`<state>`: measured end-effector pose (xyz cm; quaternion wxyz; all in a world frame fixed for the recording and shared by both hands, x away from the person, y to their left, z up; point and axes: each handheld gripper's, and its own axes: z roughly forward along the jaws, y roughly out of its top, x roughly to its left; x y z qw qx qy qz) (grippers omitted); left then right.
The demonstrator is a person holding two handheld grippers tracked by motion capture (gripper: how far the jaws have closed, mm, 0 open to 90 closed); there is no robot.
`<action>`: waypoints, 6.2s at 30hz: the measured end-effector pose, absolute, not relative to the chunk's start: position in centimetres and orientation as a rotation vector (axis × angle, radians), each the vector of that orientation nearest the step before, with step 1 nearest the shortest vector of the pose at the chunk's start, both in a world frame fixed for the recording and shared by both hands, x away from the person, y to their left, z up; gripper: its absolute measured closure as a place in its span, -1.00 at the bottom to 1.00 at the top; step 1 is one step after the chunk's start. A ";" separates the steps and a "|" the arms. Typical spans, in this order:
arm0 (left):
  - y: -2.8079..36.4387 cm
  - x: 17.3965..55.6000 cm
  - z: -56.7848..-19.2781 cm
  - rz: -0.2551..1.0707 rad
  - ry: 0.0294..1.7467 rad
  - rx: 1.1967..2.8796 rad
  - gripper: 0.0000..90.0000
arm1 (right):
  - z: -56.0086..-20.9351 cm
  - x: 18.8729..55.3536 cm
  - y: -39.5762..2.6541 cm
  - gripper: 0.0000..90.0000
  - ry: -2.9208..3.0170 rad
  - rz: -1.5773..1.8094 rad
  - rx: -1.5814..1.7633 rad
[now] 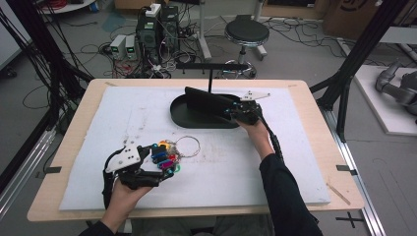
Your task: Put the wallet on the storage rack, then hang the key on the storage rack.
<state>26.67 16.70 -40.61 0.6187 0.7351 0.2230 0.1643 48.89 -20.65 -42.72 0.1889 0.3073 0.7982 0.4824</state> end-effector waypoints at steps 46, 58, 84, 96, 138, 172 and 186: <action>17.4 29.1 -41.1 0.405 0.592 1.722 -0.41 | -37.0 40.1 -28.3 -0.22 2.131 1.390 0.938; 17.9 29.6 -41.0 0.445 0.617 1.722 -0.42 | -37.5 35.9 -31.5 -0.29 2.031 1.453 0.978; 16.1 31.8 -40.7 0.348 0.610 1.780 -0.43 | -39.1 34.3 -34.1 -0.32 2.001 1.405 1.039; 15.4 32.7 -40.6 0.385 0.663 1.826 -0.28 | -39.3 35.1 -33.7 -0.31 2.003 1.400 1.040; 12.5 40.5 -44.3 0.388 0.974 2.135 0.57 | -39.6 35.9 -33.4 -0.31 2.012 1.397 1.043; 12.0 36.2 -40.1 0.529 0.734 2.024 0.92 | -39.6 35.9 -33.3 -0.29 2.011 1.408 1.030; 11.3 34.0 -40.0 0.437 0.622 1.981 0.88 | -39.6 35.8 -33.2 -0.28 2.012 1.407 1.026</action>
